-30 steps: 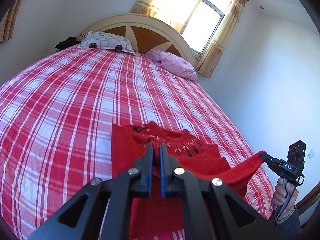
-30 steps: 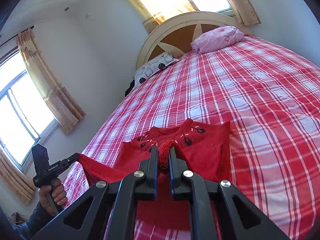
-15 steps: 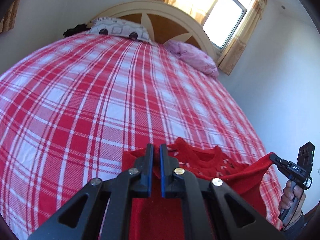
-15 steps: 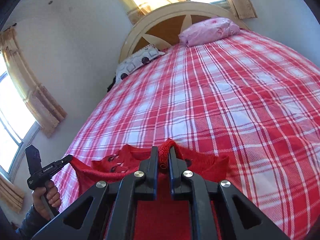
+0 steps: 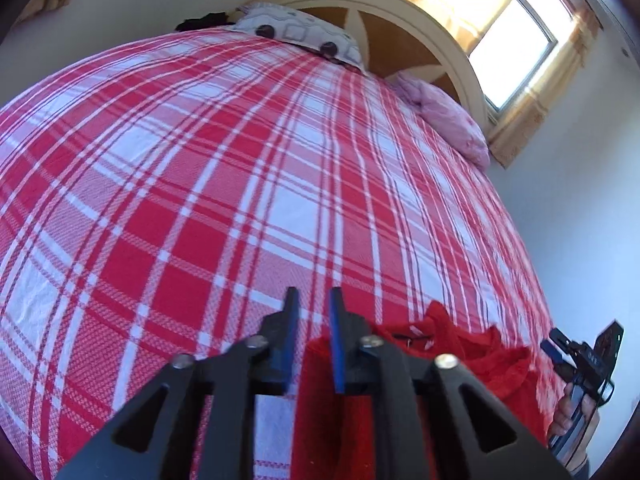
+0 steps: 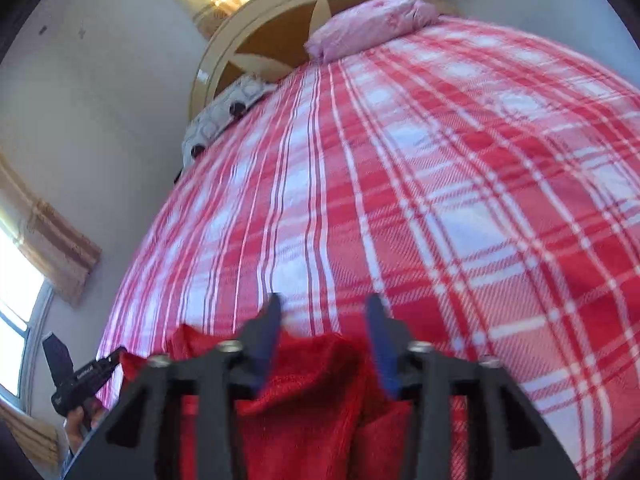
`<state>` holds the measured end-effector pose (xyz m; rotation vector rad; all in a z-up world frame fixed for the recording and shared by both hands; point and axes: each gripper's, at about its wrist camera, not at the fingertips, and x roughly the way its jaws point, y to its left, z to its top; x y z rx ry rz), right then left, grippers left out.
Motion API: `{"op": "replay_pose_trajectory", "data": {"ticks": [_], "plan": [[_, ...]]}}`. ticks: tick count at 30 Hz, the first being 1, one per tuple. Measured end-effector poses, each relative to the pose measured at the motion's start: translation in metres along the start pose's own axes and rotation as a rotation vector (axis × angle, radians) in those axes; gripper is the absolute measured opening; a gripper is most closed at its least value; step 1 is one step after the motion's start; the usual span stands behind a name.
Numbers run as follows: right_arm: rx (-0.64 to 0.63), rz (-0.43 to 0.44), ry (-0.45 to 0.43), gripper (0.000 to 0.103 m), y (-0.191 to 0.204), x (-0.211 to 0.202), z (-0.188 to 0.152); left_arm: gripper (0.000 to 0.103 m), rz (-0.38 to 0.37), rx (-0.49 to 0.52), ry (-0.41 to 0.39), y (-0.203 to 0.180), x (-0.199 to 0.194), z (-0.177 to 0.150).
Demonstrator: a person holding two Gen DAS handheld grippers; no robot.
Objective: Fold small clothes
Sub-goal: 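Lift the hem with both tools and fold it over toward the collar, then open both tools to release the hem onto the collar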
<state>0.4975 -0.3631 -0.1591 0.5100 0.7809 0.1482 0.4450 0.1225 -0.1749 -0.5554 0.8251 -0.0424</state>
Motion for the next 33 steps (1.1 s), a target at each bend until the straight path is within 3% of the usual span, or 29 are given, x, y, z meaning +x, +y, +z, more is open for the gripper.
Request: {"op": "replay_pose_trajectory", "data": {"ticks": [1,3,5,9,11,14,17,20,23,26,30,33], "plan": [[-0.015,-0.008,-0.01,0.056,0.004,-0.005,-0.001,0.04,-0.003,-0.01,-0.007,0.003,-0.004,-0.002],[-0.075,-0.029,-0.006,0.056,0.017,-0.014,-0.009,0.048,0.0,0.002,-0.013,0.001,-0.014,-0.01],[-0.154,-0.03,0.014,0.056,0.033,-0.019,-0.02,0.048,0.003,0.048,-0.02,-0.007,-0.023,-0.02],[-0.307,-0.021,0.104,0.056,0.067,-0.026,-0.06,0.061,0.019,0.132,-0.036,-0.024,-0.037,-0.042],[-0.374,-0.012,0.155,0.056,0.08,-0.026,-0.081,0.061,0.021,0.172,-0.032,-0.031,-0.041,-0.052],[-0.431,-0.034,0.208,0.056,0.082,-0.02,-0.1,0.069,0.065,0.27,-0.027,-0.046,-0.037,-0.066],[-0.413,-0.178,0.254,0.056,0.061,-0.001,-0.105,0.075,0.182,0.386,0.031,-0.059,-0.01,-0.072],[-0.341,-0.166,0.235,0.056,0.04,-0.001,-0.1,0.077,0.293,0.435,0.068,-0.059,0.016,-0.072],[-0.356,-0.196,0.226,0.056,0.04,-0.008,-0.104,0.076,0.272,0.373,0.064,-0.053,0.002,-0.067],[-0.375,-0.204,0.22,0.056,0.04,-0.02,-0.11,0.076,0.241,0.376,0.014,-0.053,-0.034,-0.077],[-0.297,-0.116,0.164,0.056,0.03,-0.047,-0.104,0.086,0.222,0.372,-0.035,-0.047,-0.067,-0.097],[-0.247,-0.16,0.109,0.056,0.02,-0.059,-0.091,0.087,0.235,0.4,-0.066,-0.041,-0.076,-0.108]]}}
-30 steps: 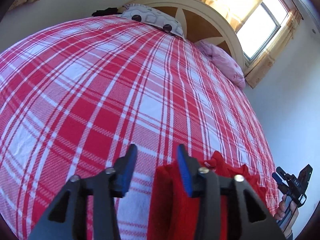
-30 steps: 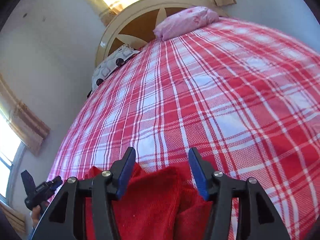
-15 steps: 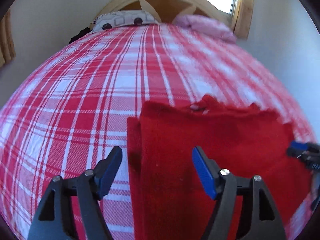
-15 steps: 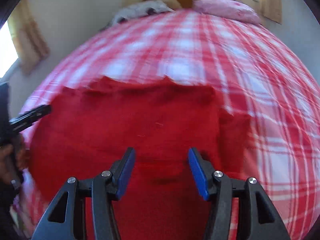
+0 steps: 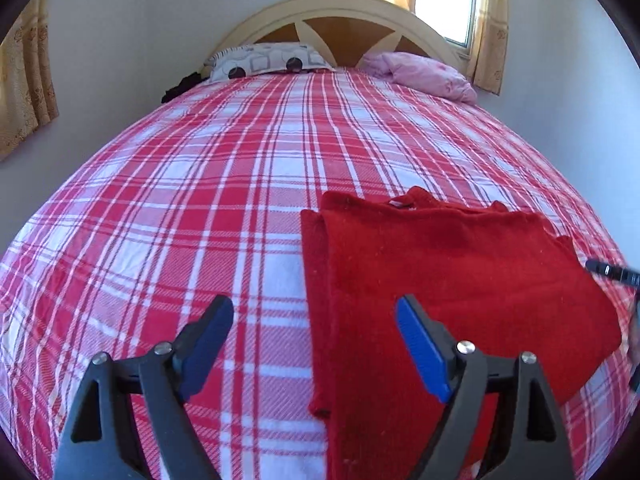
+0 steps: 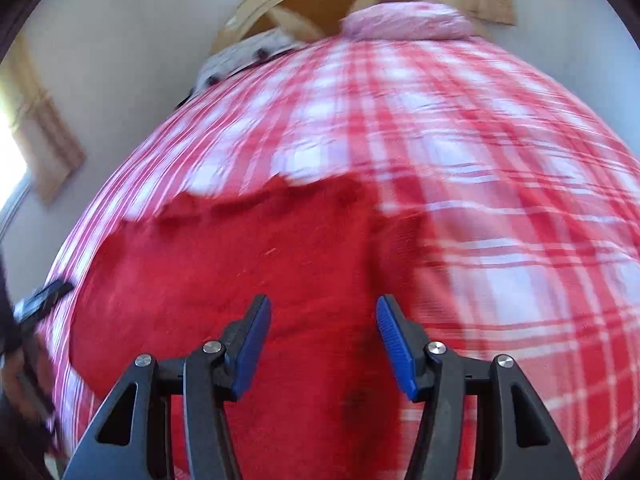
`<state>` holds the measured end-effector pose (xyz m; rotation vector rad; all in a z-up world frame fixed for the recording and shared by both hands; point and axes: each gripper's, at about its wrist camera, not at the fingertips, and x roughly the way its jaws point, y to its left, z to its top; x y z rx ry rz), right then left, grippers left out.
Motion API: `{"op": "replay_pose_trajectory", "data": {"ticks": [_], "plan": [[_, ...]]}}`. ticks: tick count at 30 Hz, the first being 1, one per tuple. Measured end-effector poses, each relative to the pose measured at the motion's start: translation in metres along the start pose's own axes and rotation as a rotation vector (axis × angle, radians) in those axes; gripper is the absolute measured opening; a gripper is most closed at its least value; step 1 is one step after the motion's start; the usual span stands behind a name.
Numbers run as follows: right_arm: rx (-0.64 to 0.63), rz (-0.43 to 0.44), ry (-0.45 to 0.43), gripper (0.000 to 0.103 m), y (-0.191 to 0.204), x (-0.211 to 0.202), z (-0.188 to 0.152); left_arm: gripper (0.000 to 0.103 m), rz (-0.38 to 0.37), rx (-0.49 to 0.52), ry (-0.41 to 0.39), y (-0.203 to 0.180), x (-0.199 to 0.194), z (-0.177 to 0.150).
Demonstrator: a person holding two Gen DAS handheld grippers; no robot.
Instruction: Fold small clothes
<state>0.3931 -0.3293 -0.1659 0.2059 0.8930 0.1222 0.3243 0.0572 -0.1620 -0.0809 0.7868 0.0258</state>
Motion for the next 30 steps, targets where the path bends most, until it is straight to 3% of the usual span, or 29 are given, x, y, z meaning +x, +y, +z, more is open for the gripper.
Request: {"op": "replay_pose_trajectory", "data": {"ticks": [3,7,11,14,17,24,30], "plan": [[-0.006,0.004,-0.02,0.056,0.002,-0.006,0.006,0.087,0.028,0.005,0.019,0.002,0.008,-0.006],[-0.105,0.012,0.012,0.054,0.025,0.006,0.02,0.087,-0.007,-0.087,0.008,0.016,0.015,-0.013],[-0.133,-0.108,0.124,0.038,0.026,0.05,0.03,0.087,-0.023,-0.107,0.028,0.018,0.023,-0.022],[-0.04,-0.037,0.159,0.024,0.008,0.061,0.027,0.096,-0.028,-0.11,0.011,0.018,0.02,-0.023],[-0.035,0.013,0.138,0.008,0.006,0.055,0.023,0.097,-0.051,-0.104,0.023,0.017,0.023,-0.027],[-0.062,-0.06,-0.003,0.005,0.013,0.024,0.024,0.103,-0.12,-0.152,-0.009,0.025,0.017,-0.03],[-0.032,-0.158,0.063,0.005,-0.001,0.047,0.014,0.103,-0.148,-0.204,0.066,0.031,0.032,-0.03]]}}
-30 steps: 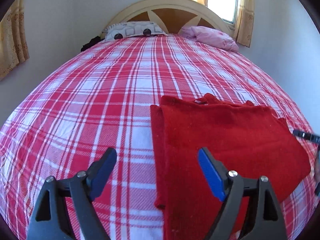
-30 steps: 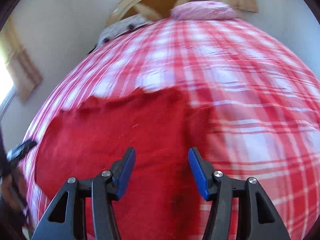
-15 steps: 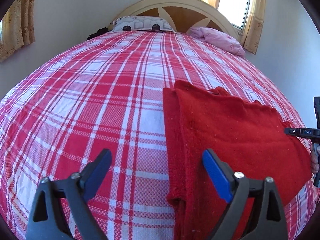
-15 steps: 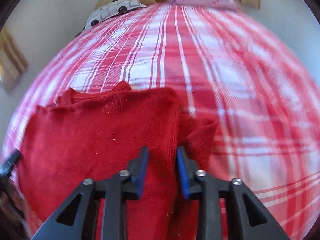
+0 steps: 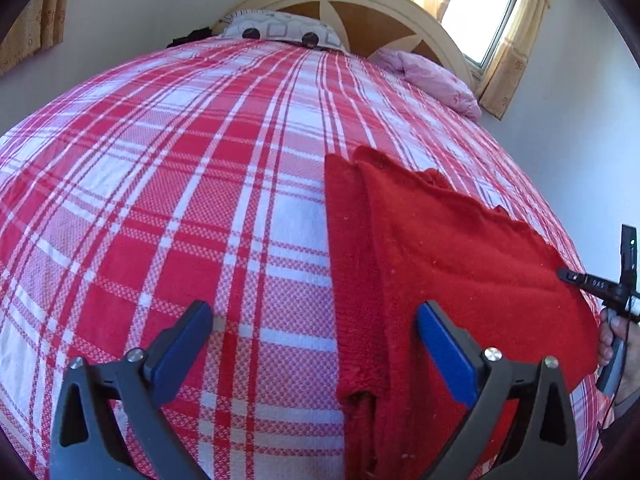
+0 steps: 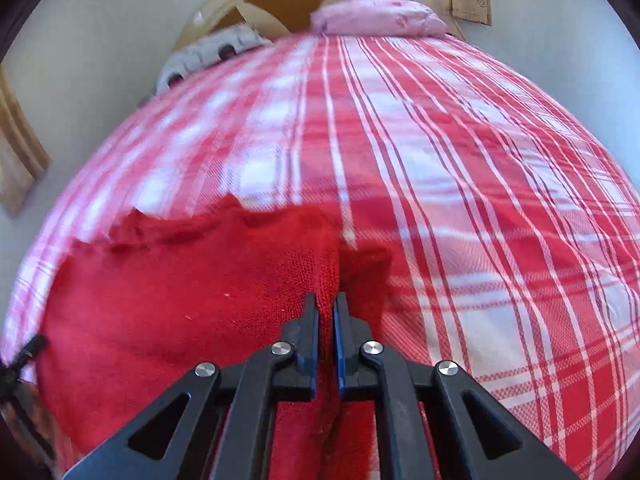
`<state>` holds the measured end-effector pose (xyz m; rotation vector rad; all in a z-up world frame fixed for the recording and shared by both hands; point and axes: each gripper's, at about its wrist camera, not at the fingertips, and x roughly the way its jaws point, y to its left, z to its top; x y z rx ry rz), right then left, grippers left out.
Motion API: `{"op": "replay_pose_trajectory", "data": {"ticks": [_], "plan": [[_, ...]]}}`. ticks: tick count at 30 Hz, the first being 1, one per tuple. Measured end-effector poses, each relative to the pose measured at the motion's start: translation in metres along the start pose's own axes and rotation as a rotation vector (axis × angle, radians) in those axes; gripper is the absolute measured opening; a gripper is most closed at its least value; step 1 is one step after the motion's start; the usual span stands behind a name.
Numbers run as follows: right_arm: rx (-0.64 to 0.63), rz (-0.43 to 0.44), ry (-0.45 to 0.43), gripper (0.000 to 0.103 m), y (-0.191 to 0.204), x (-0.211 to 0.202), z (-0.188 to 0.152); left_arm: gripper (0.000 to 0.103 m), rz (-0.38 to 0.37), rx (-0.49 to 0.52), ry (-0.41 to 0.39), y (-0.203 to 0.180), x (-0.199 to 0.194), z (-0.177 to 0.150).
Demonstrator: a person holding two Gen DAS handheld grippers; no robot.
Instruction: Fold small clothes
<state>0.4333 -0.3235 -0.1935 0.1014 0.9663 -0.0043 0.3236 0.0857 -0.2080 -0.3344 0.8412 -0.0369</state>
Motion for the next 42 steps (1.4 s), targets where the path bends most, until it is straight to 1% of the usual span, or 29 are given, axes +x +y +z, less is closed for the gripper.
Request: {"op": "replay_pose_trajectory", "data": {"ticks": [4,5,6,7,8,9,11,13,14,16,18,19,21,23,25,27,28,29,30,31,32,34,37,39,40,42], "plan": [[-0.004,0.016,-0.002,0.008,0.001,-0.001,0.0,0.103,0.035,0.029,0.003,-0.007,0.002,-0.002],[-0.003,0.017,-0.008,0.013,0.001,-0.006,0.001,0.103,0.04,0.034,0.003,-0.008,0.002,-0.002],[-0.011,0.0,-0.024,0.024,0.002,-0.014,0.0,0.103,0.04,0.034,0.002,-0.008,0.002,-0.002],[-0.023,-0.02,-0.048,0.032,0.004,-0.023,-0.001,0.103,0.037,0.032,0.001,-0.007,0.002,-0.002],[-0.033,-0.022,-0.075,0.048,0.007,-0.034,-0.003,0.103,0.033,0.028,0.001,-0.006,0.001,-0.002],[-0.038,0.016,-0.109,0.052,0.01,-0.05,-0.008,0.103,0.029,0.025,0.0,-0.005,0.001,-0.002],[-0.045,0.098,-0.134,0.052,0.017,-0.068,-0.016,0.103,0.024,0.021,-0.002,-0.004,0.0,-0.002],[-0.086,0.178,-0.13,0.052,0.03,-0.081,-0.032,0.103,0.026,0.021,-0.002,-0.004,0.001,-0.002],[-0.111,0.204,-0.118,0.052,0.037,-0.085,-0.042,0.103,0.029,0.024,-0.001,-0.004,0.001,-0.002],[-0.157,0.222,-0.072,0.052,0.048,-0.081,-0.058,0.103,0.034,0.027,-0.001,-0.004,0.001,-0.002],[-0.183,0.181,-0.003,0.052,0.05,-0.066,-0.073,0.103,0.043,0.031,0.001,-0.005,0.002,-0.002],[-0.189,0.167,0.009,0.053,0.048,-0.059,-0.079,0.103,0.047,0.034,0.002,-0.006,0.002,-0.003],[-0.203,0.168,-0.019,0.053,0.046,-0.058,-0.084,0.103,0.059,0.043,0.005,-0.008,0.003,-0.003],[-0.192,0.158,-0.029,0.053,0.049,-0.065,-0.083,0.103,0.07,0.05,0.007,-0.009,0.004,-0.003],[-0.18,0.159,-0.059,0.053,0.051,-0.079,-0.083,0.103,0.081,0.057,0.009,-0.01,0.004,-0.003],[-0.203,0.16,-0.104,0.053,0.056,-0.093,-0.089,0.103,0.085,0.059,0.009,-0.01,0.004,-0.004],[-0.222,0.145,-0.115,0.053,0.058,-0.096,-0.091,0.103,0.086,0.059,0.009,-0.01,0.004,-0.004],[-0.239,0.122,-0.111,0.053,0.059,-0.094,-0.093,0.103,0.085,0.059,0.008,-0.01,0.004,-0.004],[-0.249,0.093,-0.083,0.053,0.06,-0.088,-0.096,0.103,0.085,0.058,0.008,-0.01,0.004,-0.004],[-0.248,0.07,-0.035,0.053,0.058,-0.076,-0.098,0.103,0.085,0.058,0.008,-0.01,0.004,-0.004],[-0.245,0.071,-0.011,0.053,0.055,-0.067,-0.101,0.103,0.085,0.058,0.008,-0.01,0.004,-0.004],[-0.248,0.071,-0.042,0.053,0.054,-0.065,-0.103,0.103,0.087,0.059,0.009,-0.01,0.004,-0.004],[-0.259,0.027,-0.042,0.053,0.063,-0.071,-0.102,0.103,0.074,0.052,0.011,-0.009,0.002,-0.004],[-0.262,-0.001,-0.054,0.053,0.07,-0.08,-0.103,0.103,0.054,0.033,-0.015,-0.003,-0.008,-0.005],[-0.268,0.0,-0.063,0.053,0.074,-0.087,-0.104,0.103,0.046,0.019,-0.047,0.001,-0.016,-0.007],[-0.299,0.013,-0.098,0.053,0.086,-0.099,-0.106,0.103,0.052,-0.049,-0.116,0.015,-0.032,-0.01]]}}
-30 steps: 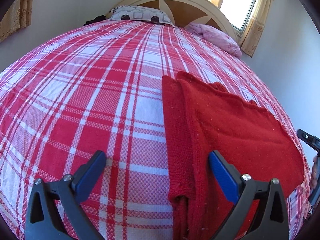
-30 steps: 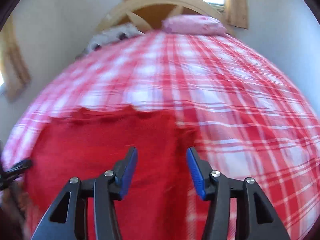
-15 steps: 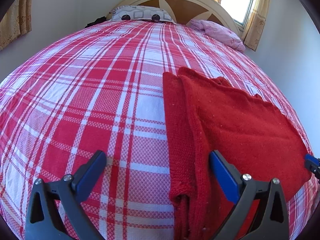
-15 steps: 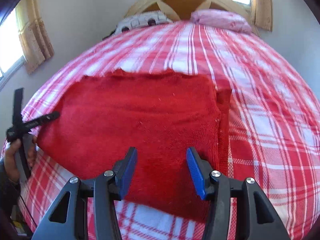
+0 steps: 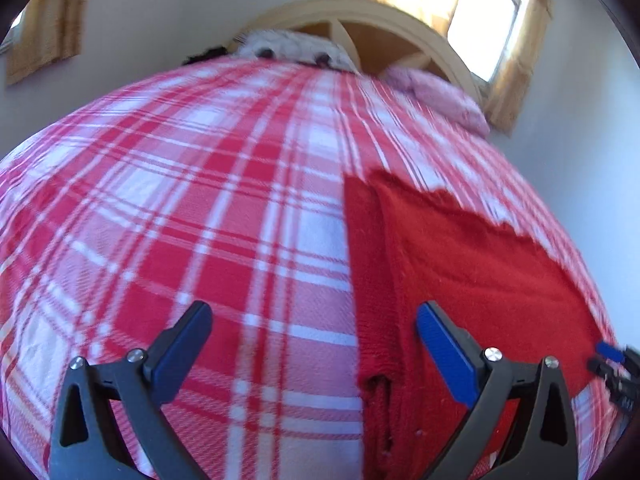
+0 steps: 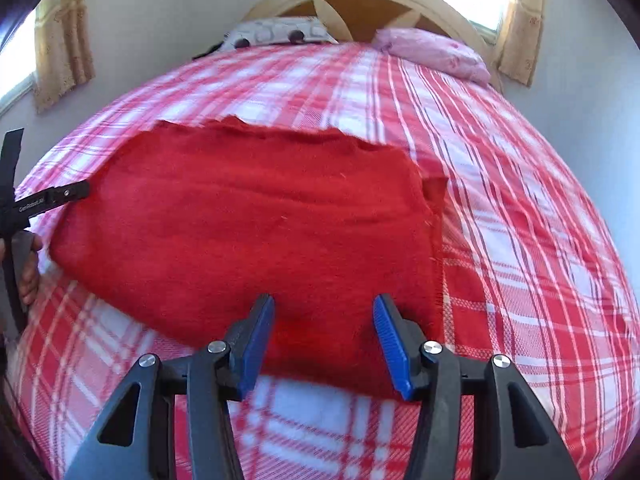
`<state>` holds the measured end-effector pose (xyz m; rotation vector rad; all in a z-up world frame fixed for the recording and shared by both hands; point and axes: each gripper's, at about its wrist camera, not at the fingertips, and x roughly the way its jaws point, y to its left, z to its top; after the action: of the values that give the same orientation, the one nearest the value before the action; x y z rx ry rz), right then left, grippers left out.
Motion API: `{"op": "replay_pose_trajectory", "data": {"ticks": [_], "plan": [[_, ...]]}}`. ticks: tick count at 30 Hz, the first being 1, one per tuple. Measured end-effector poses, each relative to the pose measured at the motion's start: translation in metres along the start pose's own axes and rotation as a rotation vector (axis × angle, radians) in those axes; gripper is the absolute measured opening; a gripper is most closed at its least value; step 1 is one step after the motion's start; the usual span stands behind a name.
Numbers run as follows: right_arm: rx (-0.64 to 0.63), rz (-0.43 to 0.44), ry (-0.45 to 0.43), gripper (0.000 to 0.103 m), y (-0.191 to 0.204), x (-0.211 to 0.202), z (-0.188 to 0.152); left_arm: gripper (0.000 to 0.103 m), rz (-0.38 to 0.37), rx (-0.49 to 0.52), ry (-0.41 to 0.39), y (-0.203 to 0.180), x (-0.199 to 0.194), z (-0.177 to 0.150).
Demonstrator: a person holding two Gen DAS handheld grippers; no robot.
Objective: Fold small clothes
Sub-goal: 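Move the right tool to the folded sweater's corner and grasp it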
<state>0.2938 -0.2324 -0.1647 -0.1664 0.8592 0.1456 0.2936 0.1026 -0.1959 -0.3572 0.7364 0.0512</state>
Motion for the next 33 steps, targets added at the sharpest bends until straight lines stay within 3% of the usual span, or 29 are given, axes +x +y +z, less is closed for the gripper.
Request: {"op": "replay_pose_trajectory", "data": {"ticks": [5,8,14,17,21,26,29,32,33], "plan": [[-0.13,0.047,-0.039,0.053,0.058,-0.015,0.006,0.103,-0.001,-0.207,-0.048,0.044,-0.015,0.0],[-0.227,0.091,-0.059,0.053,0.105,-0.014,0.011,0.103,-0.031,-0.276,-0.019,0.058,-0.011,0.0],[-0.414,0.146,-0.075,0.053,0.197,0.004,0.011,0.103,-0.055,-0.269,0.0,0.059,-0.009,0.001],[-0.48,0.131,-0.087,0.054,0.229,0.016,0.007,0.103,-0.07,-0.26,0.012,0.066,-0.011,0.004],[-0.523,0.108,-0.085,0.054,0.251,0.027,0.0,0.103,-0.103,-0.353,-0.034,0.091,-0.014,0.002],[-0.53,0.076,-0.116,0.053,0.263,0.036,0.003,0.103,-0.093,-0.297,-0.026,0.081,-0.011,0.004],[-0.466,0.077,-0.106,0.053,0.257,0.045,0.014,0.103,-0.103,-0.305,-0.027,0.083,-0.011,0.005],[-0.415,0.077,-0.117,0.028,0.247,0.045,0.013,0.103,-0.108,-0.309,-0.025,0.083,-0.01,0.005],[-0.4,0.086,-0.12,0.026,0.244,0.044,0.011,0.103,-0.118,-0.309,-0.02,0.082,-0.01,0.006]]}}
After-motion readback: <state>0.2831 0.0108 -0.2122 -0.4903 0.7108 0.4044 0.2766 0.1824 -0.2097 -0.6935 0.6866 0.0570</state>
